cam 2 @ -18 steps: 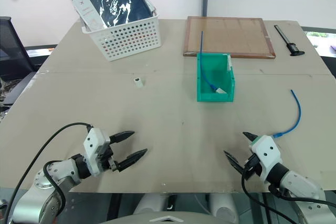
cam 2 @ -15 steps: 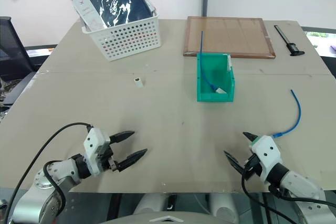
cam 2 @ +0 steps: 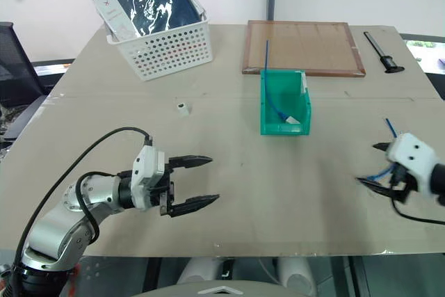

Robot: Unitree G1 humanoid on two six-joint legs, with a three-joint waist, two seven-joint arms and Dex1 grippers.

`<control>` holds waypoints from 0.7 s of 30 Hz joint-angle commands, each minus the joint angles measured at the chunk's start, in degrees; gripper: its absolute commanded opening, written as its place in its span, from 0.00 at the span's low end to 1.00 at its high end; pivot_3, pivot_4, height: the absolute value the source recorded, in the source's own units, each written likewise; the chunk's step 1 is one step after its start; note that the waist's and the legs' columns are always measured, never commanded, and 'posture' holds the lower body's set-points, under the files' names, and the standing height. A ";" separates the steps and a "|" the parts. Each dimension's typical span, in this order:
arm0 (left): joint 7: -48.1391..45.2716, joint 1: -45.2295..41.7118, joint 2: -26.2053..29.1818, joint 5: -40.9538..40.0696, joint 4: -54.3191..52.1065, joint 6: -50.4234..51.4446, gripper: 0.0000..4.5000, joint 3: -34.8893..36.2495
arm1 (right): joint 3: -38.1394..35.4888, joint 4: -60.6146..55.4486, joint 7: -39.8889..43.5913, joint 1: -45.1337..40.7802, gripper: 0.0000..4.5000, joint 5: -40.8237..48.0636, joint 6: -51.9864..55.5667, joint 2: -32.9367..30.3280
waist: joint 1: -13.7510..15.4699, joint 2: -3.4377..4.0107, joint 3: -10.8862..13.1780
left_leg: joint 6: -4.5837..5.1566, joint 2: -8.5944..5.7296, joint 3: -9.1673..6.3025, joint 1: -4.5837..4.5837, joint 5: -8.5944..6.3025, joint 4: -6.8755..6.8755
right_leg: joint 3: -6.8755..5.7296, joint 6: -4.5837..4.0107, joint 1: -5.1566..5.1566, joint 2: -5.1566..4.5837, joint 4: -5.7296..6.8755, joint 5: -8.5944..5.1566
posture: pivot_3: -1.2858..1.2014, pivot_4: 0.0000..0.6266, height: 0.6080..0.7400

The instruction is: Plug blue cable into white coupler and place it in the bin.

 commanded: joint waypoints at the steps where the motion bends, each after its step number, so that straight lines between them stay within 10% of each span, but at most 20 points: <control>1: -2.30 -0.48 0.40 1.33 -0.58 -3.18 1.00 -1.60 | 3.51 7.87 4.73 -3.26 0.72 -5.33 -8.70 -3.10 | -0.16 -0.01 0.00 | 0.00 0.01 0.02 0.01 0.00 0.00 | 0.02 0.01 0.00 0.01 0.01 0.00 | 0.52 0.24 0.99; 2: -2.45 -0.44 0.26 1.52 -0.49 -3.50 1.00 -1.84 | 5.01 10.04 5.35 -4.58 0.60 -6.75 -10.72 -3.57 | -0.16 -0.01 0.01 | 0.00 0.03 0.06 0.05 0.00 0.01 | 0.05 0.01 0.02 0.03 0.02 0.00 | 0.52 0.24 0.99; 13: -0.60 -0.86 -0.01 1.49 -4.24 -2.13 1.00 -3.81 | 20.87 26.48 11.62 -20.60 0.60 -16.02 -20.53 -1.69 | -0.05 0.02 0.06 | 0.00 -0.01 0.12 0.04 0.00 0.04 | 0.15 -0.19 0.02 -0.03 0.05 0.14 | 0.52 0.24 0.99; 21: 0.85 -2.93 0.20 0.63 -5.02 0.40 1.00 -3.63 | 24.68 29.78 14.41 -25.48 0.01 -16.68 -19.40 0.77 | -0.41 -0.03 0.04 | 0.00 0.00 0.15 0.23 0.00 0.10 | 0.19 -0.18 0.18 0.00 0.09 0.15 | 0.52 0.24 0.99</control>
